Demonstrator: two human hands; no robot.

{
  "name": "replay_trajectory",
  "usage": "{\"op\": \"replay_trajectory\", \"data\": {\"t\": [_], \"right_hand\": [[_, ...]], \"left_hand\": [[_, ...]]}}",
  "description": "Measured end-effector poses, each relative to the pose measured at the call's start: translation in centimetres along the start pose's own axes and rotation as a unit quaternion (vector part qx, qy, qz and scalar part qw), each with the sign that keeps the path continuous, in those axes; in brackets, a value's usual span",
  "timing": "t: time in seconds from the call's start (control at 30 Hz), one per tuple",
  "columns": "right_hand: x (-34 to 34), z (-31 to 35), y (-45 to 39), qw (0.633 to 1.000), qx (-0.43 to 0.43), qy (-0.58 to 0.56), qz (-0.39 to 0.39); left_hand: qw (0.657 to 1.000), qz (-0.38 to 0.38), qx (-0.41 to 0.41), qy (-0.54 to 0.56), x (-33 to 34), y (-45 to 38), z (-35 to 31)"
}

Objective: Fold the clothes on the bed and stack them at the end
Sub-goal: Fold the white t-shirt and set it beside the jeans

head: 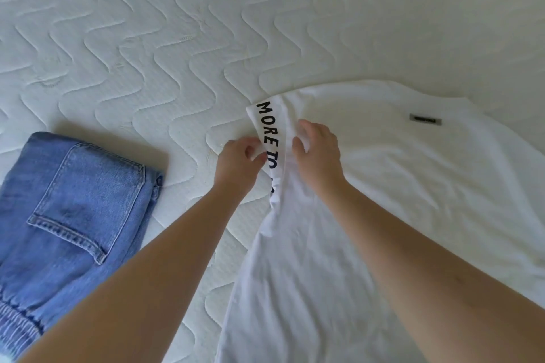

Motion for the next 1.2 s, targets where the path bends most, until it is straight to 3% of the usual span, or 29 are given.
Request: {"op": "replay_trajectory", "data": {"t": [0.17,0.3,0.43,0.5,0.57,0.67,0.8,0.97,1.07,1.2], "right_hand": [[2.2,2.2,0.5,0.998,-0.025,0.064,0.001],[1.4,2.0,-0.3,0.997,0.002,0.066,-0.039],[-0.9,-0.4,-1.6,0.992,0.076,-0.096,-0.044],[-1.1,-2.5,-1.9,0.960,0.149,-0.238,0.018],[-0.1,-4.2,-1.7,0.900,0.214,-0.368,0.095],[1.0,-5.8,-1.3,0.834,0.275,-0.454,0.151],[1.1,-6.1,-1.1,0.769,0.280,-0.546,0.178],[1.4,-6.1,-0.7,0.700,0.278,-0.629,0.193],[1.5,-6.6,-0.5,0.690,0.294,-0.633,0.191],[1.3,-6.7,-0.5,0.715,0.286,-0.611,0.182]], "left_hand": [[0.987,0.003,-0.024,-0.157,0.9,-1.0,-0.9],[0.988,0.040,-0.012,-0.152,2.7,-1.8,-2.1],[0.997,0.049,0.043,-0.048,4.2,-2.2,-3.7],[0.997,0.049,0.024,0.063,4.8,-2.4,-4.3],[0.988,0.067,-0.008,0.142,5.6,-2.6,-4.8],[0.974,0.128,-0.023,0.183,6.8,-2.9,-5.2],[0.964,0.197,-0.033,0.173,7.7,-2.8,-5.0],[0.963,0.152,-0.030,0.219,7.8,-2.4,-5.2],[0.961,0.121,-0.066,0.240,7.3,-2.4,-5.4],[0.965,0.168,-0.111,0.166,6.7,-2.4,-4.6]]}}
Point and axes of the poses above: each hand's wrist, its own y-axis away from the middle knuckle, its own x-axis out of the palm, z = x × y, the point moved 10 cm from there along -y, towards the middle knuckle, and after that the axes turned 14 degrees about x, right-handed, at the moved point
